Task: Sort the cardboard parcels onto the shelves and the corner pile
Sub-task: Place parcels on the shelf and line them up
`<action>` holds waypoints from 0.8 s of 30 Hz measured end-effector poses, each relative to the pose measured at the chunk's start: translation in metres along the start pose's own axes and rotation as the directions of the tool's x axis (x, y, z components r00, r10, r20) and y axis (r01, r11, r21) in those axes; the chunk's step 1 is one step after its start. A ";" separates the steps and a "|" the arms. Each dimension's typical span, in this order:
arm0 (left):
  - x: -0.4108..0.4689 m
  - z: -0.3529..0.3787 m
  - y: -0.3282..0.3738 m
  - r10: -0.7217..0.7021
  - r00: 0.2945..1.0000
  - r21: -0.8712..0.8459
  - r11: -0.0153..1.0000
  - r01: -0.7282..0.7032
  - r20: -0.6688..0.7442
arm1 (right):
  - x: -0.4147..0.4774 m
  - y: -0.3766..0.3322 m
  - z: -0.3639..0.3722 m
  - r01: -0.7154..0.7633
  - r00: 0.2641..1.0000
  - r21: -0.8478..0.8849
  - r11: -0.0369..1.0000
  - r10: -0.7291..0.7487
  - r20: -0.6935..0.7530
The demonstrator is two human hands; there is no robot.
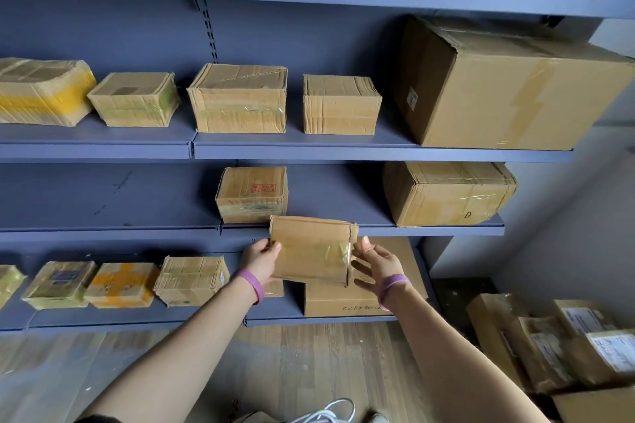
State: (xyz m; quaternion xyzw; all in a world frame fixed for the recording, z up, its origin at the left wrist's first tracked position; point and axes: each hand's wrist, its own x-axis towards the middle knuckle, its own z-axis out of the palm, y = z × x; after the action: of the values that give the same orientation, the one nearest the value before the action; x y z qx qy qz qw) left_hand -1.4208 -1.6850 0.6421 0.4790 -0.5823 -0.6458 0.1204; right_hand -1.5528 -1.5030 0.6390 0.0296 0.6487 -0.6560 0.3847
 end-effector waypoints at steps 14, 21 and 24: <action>0.003 -0.022 0.004 -0.099 0.991 -0.268 0.956 0.120 0.090 | 0.017 0.003 -0.025 0.012 0.960 -0.111 0.994 -0.042 -0.277; 0.009 -0.019 0.008 -0.120 0.993 -0.186 0.976 0.116 -0.012 | 0.015 0.008 -0.031 0.026 0.977 -0.079 0.996 -0.043 -0.210; 0.009 -0.017 0.012 -0.176 0.984 -0.143 0.975 0.173 -0.013 | 0.015 0.009 -0.031 0.031 0.983 -0.040 0.999 -0.038 -0.181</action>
State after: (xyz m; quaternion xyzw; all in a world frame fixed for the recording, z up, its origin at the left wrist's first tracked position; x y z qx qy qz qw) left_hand -1.4172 -1.7062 0.6509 0.5268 -0.4893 -0.6872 0.1041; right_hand -1.5732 -1.4813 0.6186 0.0709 0.6936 -0.6449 0.3130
